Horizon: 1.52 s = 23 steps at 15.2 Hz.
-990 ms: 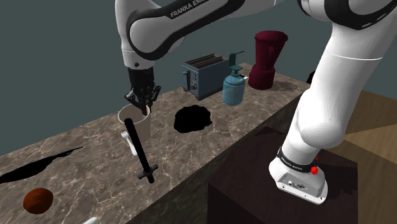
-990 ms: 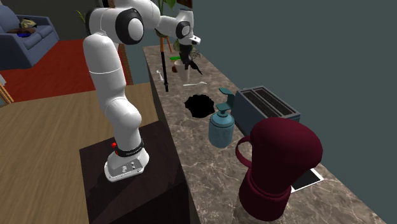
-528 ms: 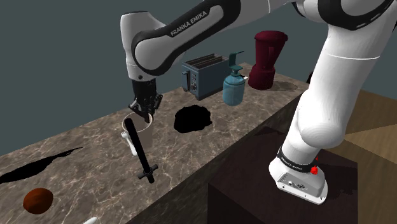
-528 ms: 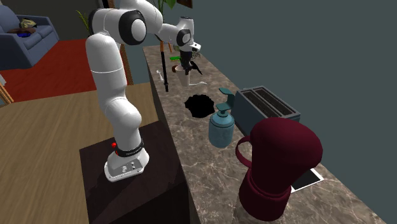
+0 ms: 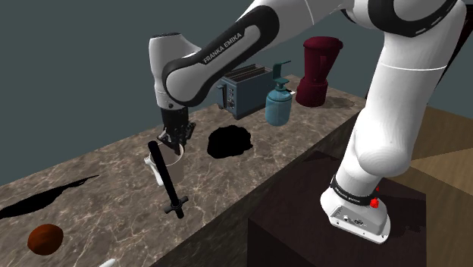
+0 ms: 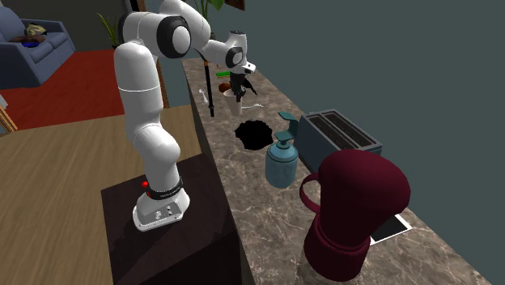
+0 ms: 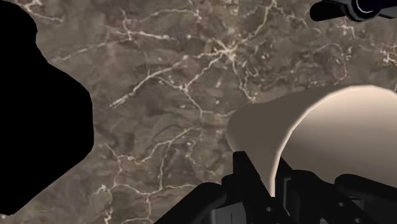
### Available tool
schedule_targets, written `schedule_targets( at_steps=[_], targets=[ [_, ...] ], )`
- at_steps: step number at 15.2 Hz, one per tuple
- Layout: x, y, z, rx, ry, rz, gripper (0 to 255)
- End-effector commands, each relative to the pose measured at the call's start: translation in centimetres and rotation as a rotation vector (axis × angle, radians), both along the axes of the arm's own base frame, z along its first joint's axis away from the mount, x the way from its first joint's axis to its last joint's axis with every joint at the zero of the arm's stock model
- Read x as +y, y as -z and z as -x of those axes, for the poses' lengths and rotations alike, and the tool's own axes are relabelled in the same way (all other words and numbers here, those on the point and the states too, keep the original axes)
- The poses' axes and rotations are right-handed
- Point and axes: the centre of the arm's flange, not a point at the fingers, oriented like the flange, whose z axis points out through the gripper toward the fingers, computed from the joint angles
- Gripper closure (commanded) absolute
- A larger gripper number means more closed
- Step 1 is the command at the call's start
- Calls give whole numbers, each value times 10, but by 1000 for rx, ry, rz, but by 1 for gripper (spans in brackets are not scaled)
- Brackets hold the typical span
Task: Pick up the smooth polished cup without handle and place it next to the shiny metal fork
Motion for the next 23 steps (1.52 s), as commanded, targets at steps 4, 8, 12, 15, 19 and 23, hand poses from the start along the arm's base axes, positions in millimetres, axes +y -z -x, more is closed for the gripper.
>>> schedule_targets(
  at_steps=[4, 8, 12, 15, 19, 23],
  targets=[
    [1, 8, 1, 4, -3, 0, 255],
    [1, 8, 1, 4, -3, 0, 255],
    [0, 7, 1, 4, -4, 0, 0],
    [-1, -5, 2, 4, -4, 0, 0],
    [-5, -42, 2, 4, -4, 0, 0],
    [-5, -42, 2, 4, -4, 0, 0]
  ],
)
